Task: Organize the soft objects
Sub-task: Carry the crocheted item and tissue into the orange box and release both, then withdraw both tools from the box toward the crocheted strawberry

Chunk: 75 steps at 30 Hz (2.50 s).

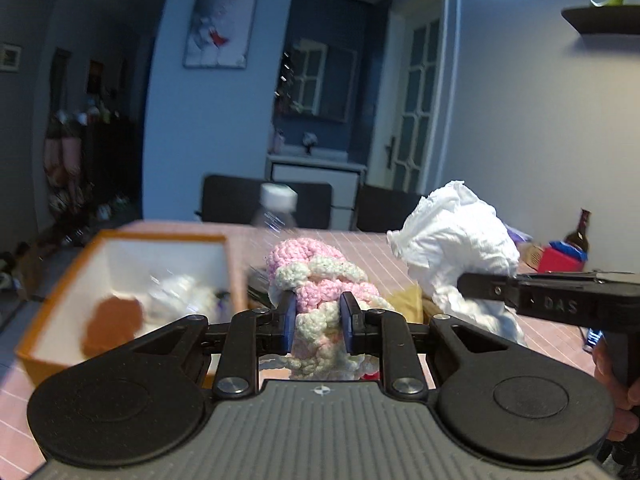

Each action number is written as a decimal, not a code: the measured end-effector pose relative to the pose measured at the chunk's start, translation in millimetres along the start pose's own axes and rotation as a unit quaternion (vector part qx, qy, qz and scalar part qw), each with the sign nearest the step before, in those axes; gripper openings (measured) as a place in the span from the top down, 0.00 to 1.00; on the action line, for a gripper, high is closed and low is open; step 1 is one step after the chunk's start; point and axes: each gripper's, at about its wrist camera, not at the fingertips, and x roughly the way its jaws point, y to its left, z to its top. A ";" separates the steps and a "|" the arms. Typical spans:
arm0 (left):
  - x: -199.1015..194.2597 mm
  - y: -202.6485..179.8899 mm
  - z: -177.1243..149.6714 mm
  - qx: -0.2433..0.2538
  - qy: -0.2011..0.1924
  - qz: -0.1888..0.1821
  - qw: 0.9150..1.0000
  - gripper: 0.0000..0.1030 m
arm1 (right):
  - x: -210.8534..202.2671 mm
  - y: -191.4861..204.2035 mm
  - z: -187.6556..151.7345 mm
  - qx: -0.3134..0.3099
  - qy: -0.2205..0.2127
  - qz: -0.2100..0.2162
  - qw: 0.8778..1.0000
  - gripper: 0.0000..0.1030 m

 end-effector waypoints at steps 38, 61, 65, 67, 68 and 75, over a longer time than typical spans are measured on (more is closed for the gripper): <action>116.8 125.5 -0.2 0.175 0.331 0.108 0.921 0.74 | 284.7 167.2 17.9 -0.194 0.333 0.152 0.910 0.83; 77.5 107.2 35.6 0.167 0.238 0.093 0.952 0.60 | 216.6 147.1 53.1 -0.206 0.263 0.147 0.931 0.60; 55.6 82.2 45.0 0.158 0.172 0.057 0.971 0.60 | 178.1 123.6 66.6 -0.198 0.232 0.143 0.942 0.57; 46.6 67.3 48.2 0.153 0.140 0.037 0.978 0.60 | 158.1 107.1 72.3 -0.191 0.216 0.137 0.948 0.54; 42.9 60.3 48.6 0.151 0.124 0.026 0.980 0.60 | 149.3 98.1 74.5 -0.185 0.210 0.134 0.951 0.54; 38.8 9.4 46.5 0.130 0.056 -0.064 0.988 0.55 | 100.0 24.0 75.1 -0.131 0.180 0.087 0.971 0.49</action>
